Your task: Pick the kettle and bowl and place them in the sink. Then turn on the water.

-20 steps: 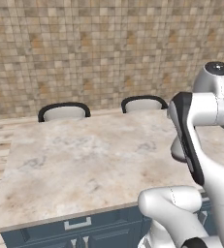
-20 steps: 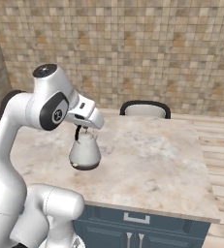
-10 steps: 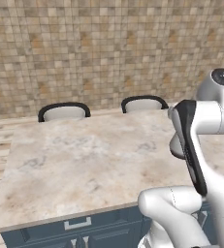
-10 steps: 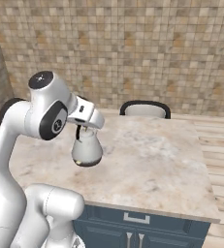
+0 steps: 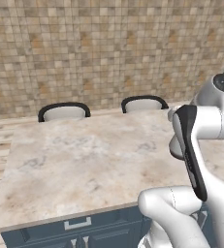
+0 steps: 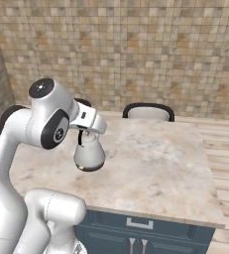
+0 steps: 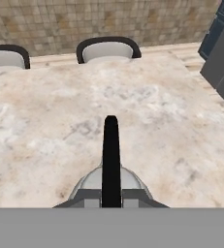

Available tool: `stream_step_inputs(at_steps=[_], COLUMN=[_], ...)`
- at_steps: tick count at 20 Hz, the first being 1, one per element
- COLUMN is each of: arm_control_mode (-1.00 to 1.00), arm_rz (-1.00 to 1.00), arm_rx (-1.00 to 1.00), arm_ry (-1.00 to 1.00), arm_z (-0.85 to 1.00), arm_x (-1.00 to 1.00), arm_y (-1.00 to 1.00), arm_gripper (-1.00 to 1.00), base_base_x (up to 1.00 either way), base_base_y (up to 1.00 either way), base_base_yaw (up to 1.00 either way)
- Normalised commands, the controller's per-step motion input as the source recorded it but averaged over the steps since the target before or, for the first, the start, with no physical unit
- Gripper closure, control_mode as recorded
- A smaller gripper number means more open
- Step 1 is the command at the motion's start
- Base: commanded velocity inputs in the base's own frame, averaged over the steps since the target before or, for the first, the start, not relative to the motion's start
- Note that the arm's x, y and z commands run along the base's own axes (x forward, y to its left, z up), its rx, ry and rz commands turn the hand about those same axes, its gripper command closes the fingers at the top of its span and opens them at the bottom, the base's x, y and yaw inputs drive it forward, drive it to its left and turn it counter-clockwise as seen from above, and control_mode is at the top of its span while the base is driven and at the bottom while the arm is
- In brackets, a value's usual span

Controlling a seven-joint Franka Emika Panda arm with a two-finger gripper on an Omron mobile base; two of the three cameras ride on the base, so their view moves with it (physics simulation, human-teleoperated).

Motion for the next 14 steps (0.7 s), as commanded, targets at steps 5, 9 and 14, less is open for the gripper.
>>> stream_step_inputs(at_steps=[5, 9, 14], arm_control_mode=[1.0, 1.0, 1.0], arm_rz=[0.0, 0.0, 0.0], arm_rx=[0.0, 0.0, 0.0], arm_ry=[0.0, 0.0, 0.0], arm_z=[0.0, 0.0, 0.0], arm_x=[0.0, 0.0, 0.0], arm_y=[0.0, 0.0, 0.0], arm_gripper=[1.0, 1.0, 1.0], base_base_x=[-0.18, -0.42, -0.62], base_base_y=[-0.06, -0.29, -0.4], base_base_yaw=[0.0, -0.06, -0.17])
